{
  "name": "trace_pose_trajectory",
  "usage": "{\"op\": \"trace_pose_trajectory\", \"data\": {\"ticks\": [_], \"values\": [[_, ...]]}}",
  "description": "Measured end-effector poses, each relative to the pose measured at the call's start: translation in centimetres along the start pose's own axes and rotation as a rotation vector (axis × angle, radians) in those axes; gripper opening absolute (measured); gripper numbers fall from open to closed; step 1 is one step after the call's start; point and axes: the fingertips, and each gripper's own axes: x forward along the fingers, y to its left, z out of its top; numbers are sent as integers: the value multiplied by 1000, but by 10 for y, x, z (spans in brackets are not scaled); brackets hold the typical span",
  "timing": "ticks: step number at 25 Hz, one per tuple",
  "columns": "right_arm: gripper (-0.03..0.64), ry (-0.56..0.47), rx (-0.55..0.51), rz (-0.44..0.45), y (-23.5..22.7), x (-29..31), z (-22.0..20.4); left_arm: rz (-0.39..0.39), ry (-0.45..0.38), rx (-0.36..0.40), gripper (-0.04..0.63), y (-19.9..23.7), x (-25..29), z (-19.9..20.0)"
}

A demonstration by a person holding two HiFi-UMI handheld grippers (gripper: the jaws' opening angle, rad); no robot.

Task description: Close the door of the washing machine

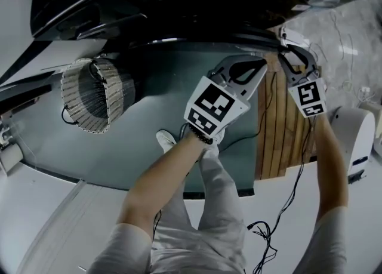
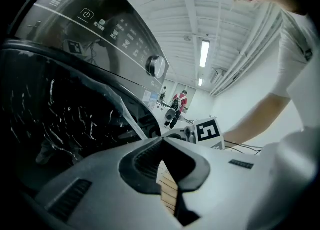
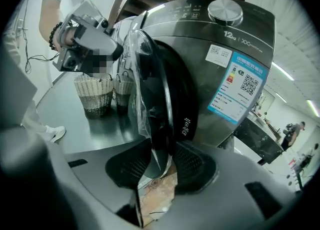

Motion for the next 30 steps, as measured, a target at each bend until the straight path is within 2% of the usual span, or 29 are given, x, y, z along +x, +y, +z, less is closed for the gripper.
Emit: {"op": "trace_pose_trajectory", "data": {"ticks": [10,18,28,30], "values": [[130,15,90,-179,-40,22,11,-25,15,58,3,3,10,8],[132,24,96,-184,-42,26,12,-17,-12,29,3,12,12,10],[143,129,130,-198,-49,33,12,-13,-39,4,3,16,11,14],[144,124,132,-208,-49,34,13,-10,-42,6,3,16,7,16]]}}
